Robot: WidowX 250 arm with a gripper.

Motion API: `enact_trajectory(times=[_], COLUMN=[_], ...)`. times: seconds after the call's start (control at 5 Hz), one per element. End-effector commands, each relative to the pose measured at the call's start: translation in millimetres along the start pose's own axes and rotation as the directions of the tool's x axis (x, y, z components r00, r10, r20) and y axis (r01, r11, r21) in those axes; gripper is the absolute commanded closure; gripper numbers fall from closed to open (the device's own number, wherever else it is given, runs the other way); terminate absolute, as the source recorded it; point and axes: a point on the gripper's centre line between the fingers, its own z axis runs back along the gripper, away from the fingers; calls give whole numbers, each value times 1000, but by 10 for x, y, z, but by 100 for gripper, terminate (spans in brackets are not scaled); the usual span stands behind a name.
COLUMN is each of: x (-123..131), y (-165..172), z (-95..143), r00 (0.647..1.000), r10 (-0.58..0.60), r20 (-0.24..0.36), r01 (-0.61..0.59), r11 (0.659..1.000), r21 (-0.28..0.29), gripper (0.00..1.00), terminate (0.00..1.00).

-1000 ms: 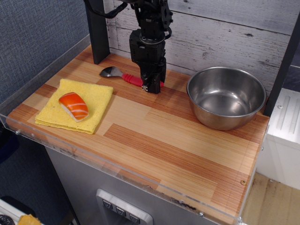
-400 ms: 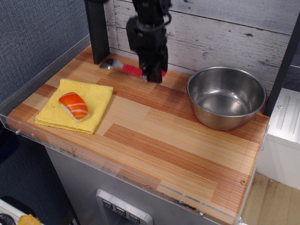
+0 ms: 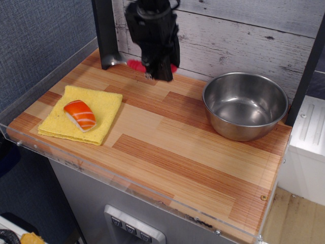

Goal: Move red spoon to right of yellow towel

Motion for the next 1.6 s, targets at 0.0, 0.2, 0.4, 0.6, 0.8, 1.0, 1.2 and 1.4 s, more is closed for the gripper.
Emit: enact_trajectory(times=[0.0, 0.2, 0.4, 0.6, 0.8, 1.0, 1.2, 1.4], x=[-161, -330, -529, -704, -832, -924, -967, -974], y=[379, 621, 782, 919, 1063, 1192, 1313, 1385], z=[338, 327, 297, 225, 104, -18, -151, -266], r00=[997, 990, 980, 972, 966, 960, 961, 963], r10=[-78, -142, -194, -230, -254, -277, -272, -268], r20=[-10, -20, -41, -49, -49, -40, -39, -38], r01=[77, 141, 192, 229, 254, 278, 274, 269], r11=[994, 989, 981, 973, 967, 960, 961, 961], r21=[-72, -51, -35, -22, -3, 23, 46, 55], gripper=[100, 100, 100, 100, 100, 100, 100, 100], terminate=[0, 0, 0, 0, 0, 0, 0, 0])
